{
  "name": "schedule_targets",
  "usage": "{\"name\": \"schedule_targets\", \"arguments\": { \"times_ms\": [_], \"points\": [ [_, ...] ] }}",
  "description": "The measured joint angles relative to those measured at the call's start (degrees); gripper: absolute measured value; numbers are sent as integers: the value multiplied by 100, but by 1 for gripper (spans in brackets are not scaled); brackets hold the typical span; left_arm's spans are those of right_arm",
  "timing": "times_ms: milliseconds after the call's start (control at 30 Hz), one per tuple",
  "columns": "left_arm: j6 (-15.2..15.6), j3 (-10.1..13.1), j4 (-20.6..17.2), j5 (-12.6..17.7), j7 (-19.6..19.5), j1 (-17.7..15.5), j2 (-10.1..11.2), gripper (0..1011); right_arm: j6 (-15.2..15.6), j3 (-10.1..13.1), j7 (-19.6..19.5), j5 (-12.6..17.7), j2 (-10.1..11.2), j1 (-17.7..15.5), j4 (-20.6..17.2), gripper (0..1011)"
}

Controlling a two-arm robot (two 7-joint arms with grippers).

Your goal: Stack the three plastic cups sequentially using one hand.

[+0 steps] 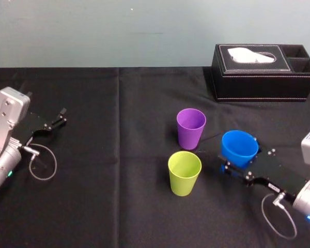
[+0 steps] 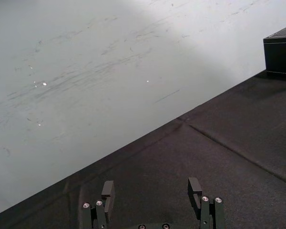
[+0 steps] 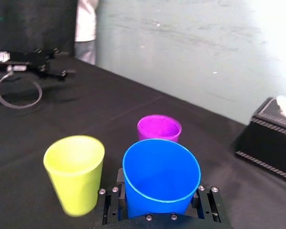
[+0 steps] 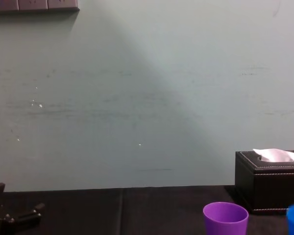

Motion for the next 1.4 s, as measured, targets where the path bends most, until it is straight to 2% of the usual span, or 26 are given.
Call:
{"name": "schedule_targets", "arguments": {
  "times_ms": [167, 200, 233, 367, 533, 700, 1033, 1400],
  "points": [
    [0, 0, 0, 0, 0, 0, 0, 1011, 903, 323, -421, -36, 58, -207, -841, 734],
    [0, 0, 1, 0, 0, 0, 0, 1011, 903, 323, -421, -36, 58, -207, -841, 735],
    [0, 0, 0, 0, 0, 0, 0, 1011, 1115, 382, -456, -9, 72, -209, -997, 735],
    [0, 0, 1, 0, 0, 0, 0, 1011, 1508, 444, -480, 32, 94, -93, -1270, 734],
    [0, 0, 0, 0, 0, 0, 0, 1011, 1825, 324, -473, 25, 49, 290, -1339, 735],
    [0, 0, 0, 0, 0, 0, 0, 1011, 1975, 119, -462, -47, -64, 692, -1227, 734],
    [0, 0, 0, 0, 0, 0, 0, 1012, 2066, -414, -330, -187, -437, 1534, -627, 735],
    [0, 0, 0, 0, 0, 0, 0, 1011, 1904, -780, -139, -132, -736, 2046, 50, 735]
  ]
}}
